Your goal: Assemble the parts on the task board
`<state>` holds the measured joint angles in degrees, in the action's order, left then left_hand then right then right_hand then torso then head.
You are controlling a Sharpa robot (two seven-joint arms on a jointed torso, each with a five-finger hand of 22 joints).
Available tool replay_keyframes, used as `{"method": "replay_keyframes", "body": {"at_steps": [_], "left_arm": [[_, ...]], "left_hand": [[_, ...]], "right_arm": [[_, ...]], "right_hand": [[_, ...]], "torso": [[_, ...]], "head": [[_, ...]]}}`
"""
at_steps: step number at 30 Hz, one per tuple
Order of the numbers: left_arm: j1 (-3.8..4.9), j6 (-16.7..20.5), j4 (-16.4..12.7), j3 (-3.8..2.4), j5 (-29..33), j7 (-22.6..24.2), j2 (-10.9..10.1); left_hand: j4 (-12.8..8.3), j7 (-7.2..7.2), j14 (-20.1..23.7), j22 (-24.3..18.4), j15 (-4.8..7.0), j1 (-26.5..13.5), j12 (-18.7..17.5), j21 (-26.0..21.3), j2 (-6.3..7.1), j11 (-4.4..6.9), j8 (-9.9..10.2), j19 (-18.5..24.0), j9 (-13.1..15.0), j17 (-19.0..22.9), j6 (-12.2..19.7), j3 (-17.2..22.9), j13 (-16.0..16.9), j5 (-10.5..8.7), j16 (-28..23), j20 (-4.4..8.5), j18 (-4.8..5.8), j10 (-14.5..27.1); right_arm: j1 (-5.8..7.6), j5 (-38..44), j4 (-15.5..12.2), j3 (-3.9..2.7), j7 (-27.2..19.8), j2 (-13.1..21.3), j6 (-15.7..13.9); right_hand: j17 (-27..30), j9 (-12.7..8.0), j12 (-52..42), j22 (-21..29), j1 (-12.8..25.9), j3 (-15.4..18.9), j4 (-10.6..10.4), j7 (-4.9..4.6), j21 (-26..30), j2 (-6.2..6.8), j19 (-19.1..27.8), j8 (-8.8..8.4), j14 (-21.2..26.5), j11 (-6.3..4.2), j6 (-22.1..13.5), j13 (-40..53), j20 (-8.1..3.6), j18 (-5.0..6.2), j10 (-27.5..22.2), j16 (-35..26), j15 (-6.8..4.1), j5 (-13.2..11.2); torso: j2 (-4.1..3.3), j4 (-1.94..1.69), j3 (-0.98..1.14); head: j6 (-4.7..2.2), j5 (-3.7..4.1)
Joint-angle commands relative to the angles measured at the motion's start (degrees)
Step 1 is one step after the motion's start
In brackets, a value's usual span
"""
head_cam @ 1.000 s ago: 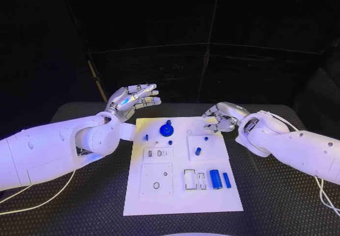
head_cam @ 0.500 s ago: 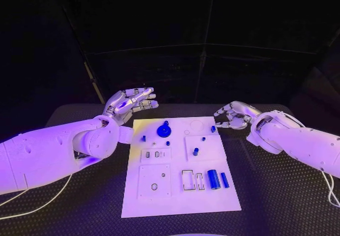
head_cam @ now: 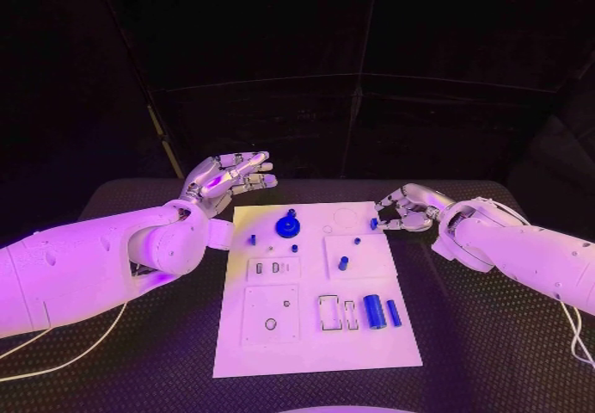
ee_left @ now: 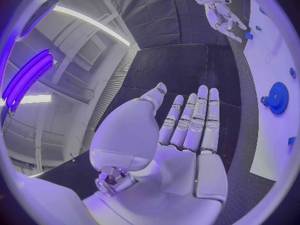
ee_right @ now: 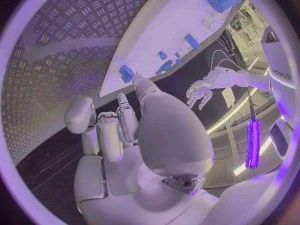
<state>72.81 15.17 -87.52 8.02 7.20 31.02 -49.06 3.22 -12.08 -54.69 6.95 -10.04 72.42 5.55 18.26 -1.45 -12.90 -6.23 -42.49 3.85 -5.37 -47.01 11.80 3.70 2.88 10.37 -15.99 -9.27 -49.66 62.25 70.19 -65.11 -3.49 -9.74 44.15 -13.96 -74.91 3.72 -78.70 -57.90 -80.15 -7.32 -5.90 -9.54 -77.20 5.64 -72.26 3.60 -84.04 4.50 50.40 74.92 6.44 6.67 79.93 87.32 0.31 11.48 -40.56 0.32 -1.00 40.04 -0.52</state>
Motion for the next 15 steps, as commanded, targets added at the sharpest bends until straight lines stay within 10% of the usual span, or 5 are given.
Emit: {"method": "replay_keyframes", "body": {"at_steps": [1,15], "left_arm": [[0.05,-0.78,0.05,-0.03,-0.05,0.17,0.06],[0.05,-0.85,0.24,0.01,-0.05,0.15,0.19]], "left_hand": [[-0.33,-3.95,-0.29,-0.07,-0.03,0.12,-0.27,0.00,-0.66,-0.04,0.37,-0.36,-0.07,0.06,-0.12,0.06,-0.05,0.20,-0.22,-0.17,-1.08,-0.16],[-0.33,-3.95,-0.29,-0.07,-0.03,0.12,-0.27,0.00,-0.66,-0.04,0.37,-0.36,-0.07,0.06,-0.12,0.06,-0.05,0.20,-0.22,-0.17,-1.08,-0.16]], "right_arm": [[0.04,-0.50,0.04,-0.03,-0.71,0.06,2.34],[-0.23,-0.40,1.30,-0.03,-0.72,-1.12,3.11]], "right_hand": [[-7.56,0.13,0.16,0.06,-0.65,-0.05,0.34,0.05,0.37,0.04,0.29,0.25,-4.30,0.00,0.03,0.53,0.05,-0.49,-0.12,-0.37,-0.08,0.18],[-7.79,0.45,-0.06,-0.16,-0.88,0.16,0.67,-0.16,0.26,-0.93,0.14,1.18,-4.37,0.13,2.21,0.86,0.07,-0.54,0.12,-0.29,0.01,0.45]], "torso": [[0.06,0.04,-0.05],[0.05,-0.09,-0.03]], "head": [[0.17,0.08],[0.50,0.04]]}}
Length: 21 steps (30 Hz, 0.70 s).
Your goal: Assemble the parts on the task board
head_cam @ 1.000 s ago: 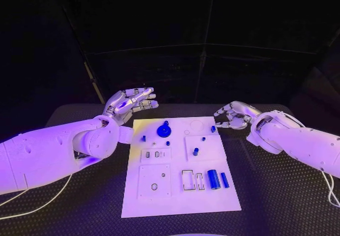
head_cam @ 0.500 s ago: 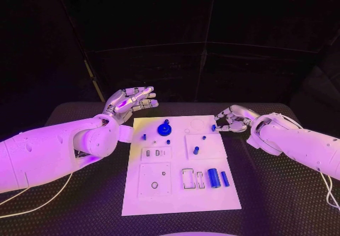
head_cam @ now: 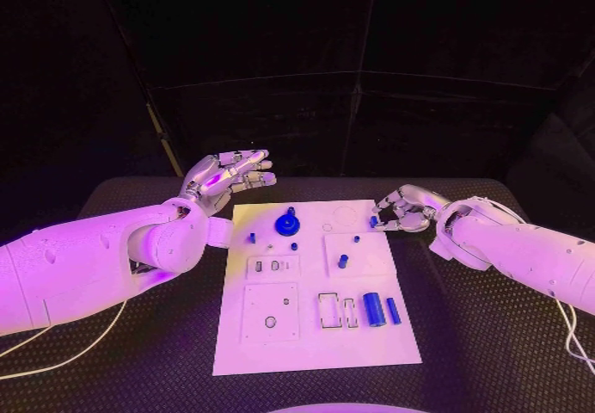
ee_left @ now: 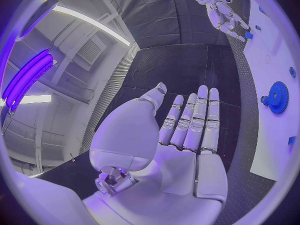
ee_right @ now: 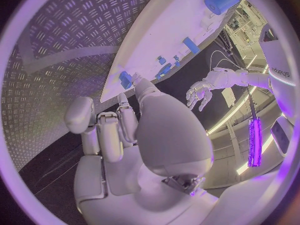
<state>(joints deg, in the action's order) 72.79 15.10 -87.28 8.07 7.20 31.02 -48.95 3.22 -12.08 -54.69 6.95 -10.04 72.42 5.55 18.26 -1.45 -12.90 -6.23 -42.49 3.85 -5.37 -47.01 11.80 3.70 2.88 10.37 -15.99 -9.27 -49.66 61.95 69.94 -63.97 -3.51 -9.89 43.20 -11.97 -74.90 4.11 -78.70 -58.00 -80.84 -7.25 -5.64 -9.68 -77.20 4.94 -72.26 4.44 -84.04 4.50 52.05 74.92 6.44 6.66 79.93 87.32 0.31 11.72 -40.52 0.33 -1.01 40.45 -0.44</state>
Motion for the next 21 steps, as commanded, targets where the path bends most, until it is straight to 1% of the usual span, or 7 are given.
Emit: {"method": "replay_keyframes", "body": {"at_steps": [1,6,11,14,16,21], "left_arm": [[0.07,-0.78,0.01,-0.04,-0.05,0.15,0.09],[0.07,-0.78,0.09,-0.03,-0.05,0.15,0.10],[0.07,-0.85,0.09,-0.03,-0.05,0.14,0.09],[0.07,-0.85,0.12,-0.03,-0.05,0.14,0.08],[0.07,-0.86,0.13,-0.03,-0.05,0.13,0.08],[0.07,-0.89,0.15,-0.03,-0.05,0.11,0.09]], "left_hand": [[-0.33,-3.95,-0.29,-0.07,-0.03,0.12,-0.27,0.00,-0.66,-0.04,0.37,-0.36,-0.07,0.07,-0.12,0.05,-0.05,0.20,-0.22,-0.17,-1.08,-0.16],[-0.33,-3.95,-0.29,-0.07,-0.03,0.12,-0.27,0.00,-0.66,-0.04,0.37,-0.36,-0.07,0.07,-0.12,0.05,-0.05,0.20,-0.22,-0.17,-1.08,-0.16],[-0.33,-3.95,-0.29,-0.07,-0.03,0.12,-0.27,0.00,-0.66,-0.04,0.37,-0.36,-0.07,0.07,-0.12,0.05,-0.05,0.20,-0.22,-0.17,-1.08,-0.16],[-0.33,-3.95,-0.29,-0.07,-0.03,0.12,-0.27,0.00,-0.66,-0.04,0.37,-0.36,-0.07,0.07,-0.12,0.05,-0.05,0.20,-0.22,-0.17,-1.08,-0.16],[-0.33,-3.95,-0.29,-0.07,-0.03,0.12,-0.27,0.00,-0.66,-0.04,0.37,-0.36,-0.07,0.07,-0.12,0.05,-0.05,0.20,-0.22,-0.17,-1.08,-0.16],[-0.33,-3.95,-0.29,-0.07,-0.03,0.12,-0.27,0.00,-0.66,-0.04,0.37,-0.36,-0.07,0.07,-0.12,0.05,-0.05,0.20,-0.22,-0.17,-1.08,-0.16]], "right_arm": [[0.03,-0.10,0.22,-0.01,-0.57,-0.26,1.20],[-0.16,0.14,0.81,-0.02,-0.63,-0.84,1.60],[-0.23,0.20,1.43,-0.02,-0.57,-1.24,1.97],[-0.25,0.21,1.71,-0.02,-0.57,-1.41,2.04],[-0.25,0.22,1.85,-0.02,-0.58,-1.51,2.04],[-0.26,0.22,2.14,-0.02,-0.56,-1.69,1.94]], "right_hand": [[-7.80,0.09,-0.07,-0.08,-0.19,0.10,0.43,-0.02,0.25,-0.28,0.12,0.42,-4.37,0.14,0.74,0.88,0.08,-0.55,0.12,-0.29,0.01,0.21],[-7.95,0.17,-0.29,-0.31,-0.21,0.12,0.54,0.08,0.14,-0.66,-0.02,0.82,-4.40,0.07,1.73,1.18,0.08,-0.58,0.35,-0.23,-0.02,0.27],[-8.58,0.22,-0.85,-1.09,-0.13,0.12,0.60,0.25,-0.23,-1.13,-0.50,1.22,-4.56,-0.07,2.82,1.87,0.02,-0.72,0.91,0.04,-0.12,0.31],[-8.67,0.24,-0.94,-1.23,-0.10,0.09,0.62,0.33,-0.30,-1.32,-0.58,1.37,-4.58,-0.14,3.25,1.98,-0.02,-0.74,1.01,0.08,-0.17,0.32],[-8.73,0.23,-0.97,-1.30,-0.09,0.06,0.63,0.37,-0.34,-1.45,-0.63,1.44,-4.59,-0.18,3.47,2.03,-0.05,-0.75,1.05,0.11,-0.20,0.33],[-8.89,0.23,-1.09,-1.54,-0.11,-0.10,0.63,0.45,-0.46,-1.83,-0.77,1.56,-4.63,-0.26,3.89,2.19,-0.10,-0.79,1.17,0.18,-0.26,0.35]], "torso": [[0.00,-0.10,-0.01],[0.06,-0.05,-0.01],[0.09,-0.05,-0.02],[0.08,0.00,0.03],[0.09,0.00,0.00],[0.06,-0.01,0.06]], "head": [[0.11,-0.05],[0.37,-0.09],[0.42,-0.02],[0.46,-0.08],[0.46,-0.03],[0.46,-0.04]]}}
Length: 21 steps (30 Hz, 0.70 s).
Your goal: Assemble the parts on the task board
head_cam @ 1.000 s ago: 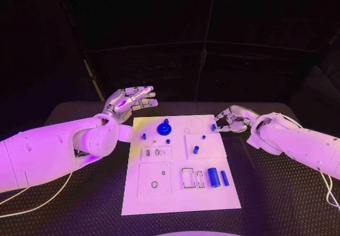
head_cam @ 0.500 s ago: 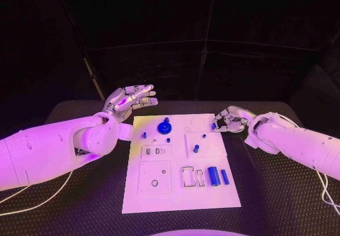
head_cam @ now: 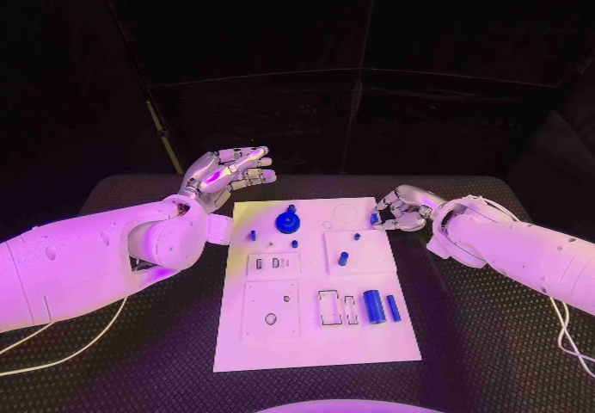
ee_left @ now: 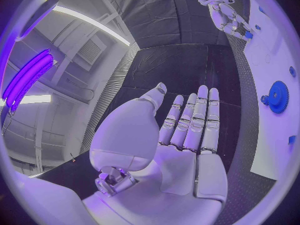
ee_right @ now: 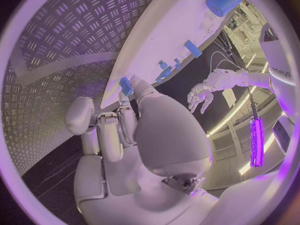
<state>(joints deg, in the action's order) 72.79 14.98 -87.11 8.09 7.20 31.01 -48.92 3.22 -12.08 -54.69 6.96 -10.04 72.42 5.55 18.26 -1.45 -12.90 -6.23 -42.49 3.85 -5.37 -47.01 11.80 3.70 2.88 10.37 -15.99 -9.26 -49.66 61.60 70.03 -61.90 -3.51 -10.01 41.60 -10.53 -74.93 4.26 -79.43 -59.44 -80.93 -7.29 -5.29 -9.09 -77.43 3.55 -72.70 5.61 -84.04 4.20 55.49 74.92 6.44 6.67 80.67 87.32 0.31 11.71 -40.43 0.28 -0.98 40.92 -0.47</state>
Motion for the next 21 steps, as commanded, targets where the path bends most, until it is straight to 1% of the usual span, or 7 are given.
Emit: {"method": "replay_keyframes", "body": {"at_steps": [1,7,12,16,21], "left_arm": [[0.07,-0.76,-0.01,-0.05,-0.05,0.12,0.05],[0.07,-0.84,0.10,-0.05,-0.05,0.02,0.06],[0.07,-0.89,0.19,-0.04,-0.05,-0.03,0.07],[0.07,-0.95,0.23,-0.04,-0.05,-0.09,0.09],[0.07,-1.00,0.22,-0.04,-0.05,-0.15,0.08]], "left_hand": [[-0.33,-3.95,-0.29,-0.08,-0.03,0.12,-0.27,0.00,-0.66,-0.04,0.37,-0.36,-0.07,0.07,-0.12,0.05,-0.05,0.20,-0.22,-0.17,-1.08,-0.16],[-0.37,-3.93,-0.31,-0.10,-0.02,0.11,-0.28,-0.01,-0.69,-0.03,0.38,-0.37,-0.06,0.09,-0.13,0.06,-0.05,0.20,-0.25,-0.17,-1.08,-0.18],[-0.42,-3.92,-0.32,-0.14,-0.02,0.09,-0.30,-0.02,-0.72,-0.02,0.40,-0.37,-0.06,0.11,-0.16,0.06,-0.04,0.20,-0.28,-0.17,-1.09,-0.21],[-0.42,-3.92,-0.32,-0.14,-0.02,0.09,-0.30,-0.02,-0.72,-0.02,0.40,-0.37,-0.06,0.11,-0.16,0.06,-0.04,0.20,-0.28,-0.17,-1.09,-0.21],[-0.42,-3.92,-0.32,-0.14,-0.02,0.09,-0.30,-0.02,-0.72,-0.02,0.40,-0.37,-0.06,0.11,-0.16,0.06,-0.04,0.20,-0.28,-0.17,-1.09,-0.21]], "right_arm": [[0.09,0.12,0.12,-0.02,-0.44,-0.11,0.46],[0.08,-0.72,0.48,-0.02,-0.38,-0.22,0.34],[0.08,-0.98,0.58,-0.02,-0.31,-0.36,0.35],[0.08,-1.05,0.64,-0.03,-0.18,-0.53,0.29],[0.08,-1.08,0.69,-0.03,0.03,-0.66,0.16]], "right_hand": [[-8.88,0.08,-0.38,-0.12,-0.02,-0.10,0.27,-0.12,-0.24,-0.54,-0.35,0.43,-4.63,0.03,0.57,2.21,-0.11,-0.80,0.45,0.19,-0.28,0.35],[-8.95,0.07,-0.46,-0.17,0.27,-0.19,0.10,0.05,-0.29,-1.00,-0.39,0.65,-4.65,-0.11,1.34,2.34,-0.21,-0.81,0.56,0.22,-0.39,0.27],[-8.98,0.06,-0.46,-0.28,0.33,-0.15,0.08,0.06,-0.33,-0.96,-0.45,0.65,-4.66,-0.12,1.37,2.34,-0.22,-0.83,0.56,0.24,-0.40,0.21],[-9.00,0.04,-0.40,-0.26,0.37,-0.11,0.09,0.06,-0.33,-0.91,-0.44,0.63,-4.66,-0.13,1.37,2.27,-0.23,-0.82,0.51,0.24,-0.41,0.16],[-9.00,0.01,-0.36,-0.27,0.41,-0.07,0.10,0.06,-0.33,-0.84,-0.44,0.58,-4.66,-0.13,1.33,2.23,-0.25,-0.83,0.48,0.24,-0.42,0.11]], "torso": [[-0.02,0.05,0.02],[-0.02,0.02,0.01],[-0.02,0.05,-0.01],[-0.01,0.01,0.04],[-0.01,0.02,0.01]], "head": [[-0.04,0.01],[0.07,0.02],[0.04,0.03],[0.14,-0.01],[0.16,-0.02]]}}
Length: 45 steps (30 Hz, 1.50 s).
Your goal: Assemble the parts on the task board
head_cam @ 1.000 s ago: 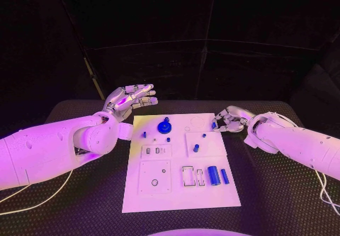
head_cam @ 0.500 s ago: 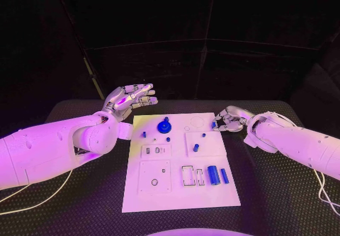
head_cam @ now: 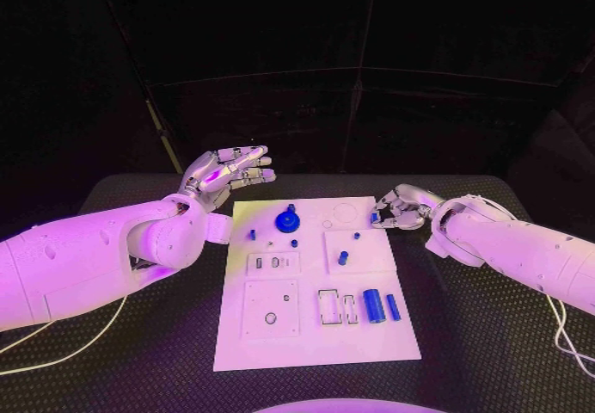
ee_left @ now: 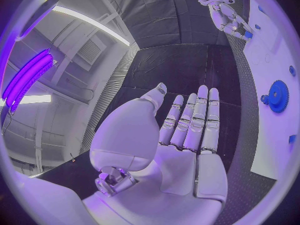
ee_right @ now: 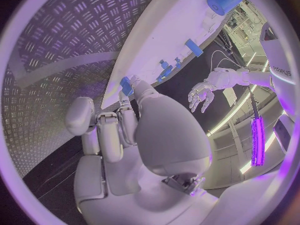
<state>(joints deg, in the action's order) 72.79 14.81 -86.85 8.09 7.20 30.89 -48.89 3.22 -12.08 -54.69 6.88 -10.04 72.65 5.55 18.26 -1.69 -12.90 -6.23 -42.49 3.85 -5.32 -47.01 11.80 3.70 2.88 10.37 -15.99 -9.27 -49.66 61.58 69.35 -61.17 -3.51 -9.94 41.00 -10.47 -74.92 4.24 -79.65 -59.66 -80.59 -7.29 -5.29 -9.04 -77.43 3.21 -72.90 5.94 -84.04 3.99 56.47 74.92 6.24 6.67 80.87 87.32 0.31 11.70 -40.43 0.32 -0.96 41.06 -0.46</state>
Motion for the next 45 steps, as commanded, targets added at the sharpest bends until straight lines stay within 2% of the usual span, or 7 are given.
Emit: {"method": "replay_keyframes", "body": {"at_steps": [1,11,22,32,35,38,45], "left_arm": [[0.07,-0.83,-0.05,-0.05,-0.05,-0.05,0.04],[0.07,-0.88,-0.13,-0.05,-0.05,-0.10,-0.01],[0.07,-0.90,-0.15,-0.05,-0.05,-0.13,-0.05],[0.07,-0.90,-0.22,-0.05,-0.05,-0.14,-0.18],[0.07,-0.96,-0.31,-0.05,-0.05,-0.19,-0.28],[0.07,-0.95,-0.41,-0.04,-0.05,-0.23,-0.43],[0.08,-0.93,-0.50,-0.04,-0.05,-0.21,-0.45]], "left_hand": [[-0.42,-3.92,-0.32,-0.06,-0.03,-0.14,-0.30,-0.02,-0.49,-0.02,0.40,-0.37,-0.06,0.05,-0.16,0.06,-0.04,0.20,-0.28,-0.17,-1.08,-0.21],[-0.42,-3.92,-0.32,-0.06,-0.03,-0.14,-0.30,-0.02,-0.49,-0.02,0.40,-0.37,-0.06,0.05,-0.16,0.06,-0.04,0.20,-0.28,-0.17,-1.08,-0.21],[-0.42,-3.92,-0.32,-0.06,-0.03,-0.14,-0.30,-0.02,-0.49,-0.02,0.40,-0.37,-0.06,0.05,-0.16,0.06,-0.04,0.20,-0.28,-0.17,-1.08,-0.21],[-0.42,-3.92,-0.32,-0.06,-0.03,-0.14,-0.30,-0.02,-0.49,-0.02,0.40,-0.37,-0.06,0.05,-0.16,0.06,-0.04,0.20,-0.28,-0.17,-1.08,-0.21],[-0.44,-3.92,-0.31,-0.10,-0.03,-0.21,-0.32,-0.04,-0.51,-0.03,0.43,-0.37,-0.06,0.09,-0.13,0.04,-0.04,0.20,-0.33,-0.18,-1.08,-0.21],[-0.44,-3.92,-0.31,-0.10,-0.03,-0.21,-0.32,-0.04,-0.51,-0.03,0.43,-0.37,-0.06,0.09,-0.13,0.04,-0.04,0.20,-0.33,-0.18,-1.08,-0.21],[-0.45,-3.92,-0.31,-0.11,-0.04,-0.23,-0.33,-0.05,-0.52,-0.03,0.43,-0.37,-0.05,0.09,-0.17,0.04,-0.04,0.20,-0.34,-0.18,-1.08,-0.21]], "right_arm": [[0.10,-0.41,-0.02,-0.02,0.01,-0.10,0.08],[0.10,-0.42,0.11,-0.02,0.21,-0.44,0.12],[0.10,-0.42,0.18,-0.02,-0.18,-0.63,-1.00],[0.09,-0.42,-0.64,-0.02,-0.89,-0.31,-4.32],[0.08,-0.54,-2.15,-0.03,-0.80,0.29,-4.84],[0.09,-0.55,-5.34,-0.04,1.02,1.34,-5.93],[0.14,2.54,-15.97,-0.15,9.67,3.39,-9.81]], "right_hand": [[-9.02,0.01,-0.13,-0.04,0.08,-0.05,0.10,0.01,-0.34,-0.48,-0.24,0.23,-4.66,0.07,0.34,2.21,-0.05,-0.83,0.27,0.25,-0.42,0.11],[-8.94,-0.11,0.03,0.02,0.14,-0.02,0.15,0.01,-0.32,-0.48,-0.20,0.07,-4.64,0.06,0.22,2.07,-0.09,-0.82,0.13,0.21,-0.44,0.05],[-9.28,0.51,-0.38,-0.48,-1.50,-2.70,0.99,1.90,-0.58,-4.00,-0.48,2.59,-4.71,-1.51,5.01,2.73,-1.04,-0.87,0.68,0.34,-1.66,-1.79],[-9.58,0.32,-0.08,-0.88,-2.37,-4.37,2.16,2.06,-0.76,-4.76,-0.72,2.64,-4.78,-1.78,4.94,2.57,-1.56,-0.98,0.59,0.45,-2.04,-2.37],[-9.69,0.23,0.12,-0.88,-2.38,-4.59,2.34,1.96,-0.76,-4.74,-0.71,2.52,-4.80,-1.72,4.70,2.38,-1.58,-0.99,0.45,0.49,-2.01,-2.42],[-9.71,0.13,0.21,-0.91,-2.25,-4.82,2.43,1.82,-0.78,-4.73,-0.73,2.35,-4.81,-1.62,4.42,2.30,-1.56,-1.01,0.41,0.50,-1.95,-2.45],[-9.64,0.05,0.52,-0.70,-1.95,-5.33,2.49,1.76,-0.69,-5.06,-0.61,2.26,-4.79,-1.53,4.33,2.00,-1.49,-0.97,0.25,0.46,-1.85,-2.97]], "torso": [[-0.01,-0.01,-0.02],[0.00,-0.04,0.02],[0.00,0.02,0.02],[0.03,0.01,0.04],[0.03,0.05,0.05],[0.16,0.21,-0.06],[0.42,0.34,-0.29]], "head": [[0.03,-0.03],[0.06,-0.06],[0.14,-0.15],[0.31,-0.19],[0.43,-0.27],[0.67,-0.48],[0.82,-0.75]]}}
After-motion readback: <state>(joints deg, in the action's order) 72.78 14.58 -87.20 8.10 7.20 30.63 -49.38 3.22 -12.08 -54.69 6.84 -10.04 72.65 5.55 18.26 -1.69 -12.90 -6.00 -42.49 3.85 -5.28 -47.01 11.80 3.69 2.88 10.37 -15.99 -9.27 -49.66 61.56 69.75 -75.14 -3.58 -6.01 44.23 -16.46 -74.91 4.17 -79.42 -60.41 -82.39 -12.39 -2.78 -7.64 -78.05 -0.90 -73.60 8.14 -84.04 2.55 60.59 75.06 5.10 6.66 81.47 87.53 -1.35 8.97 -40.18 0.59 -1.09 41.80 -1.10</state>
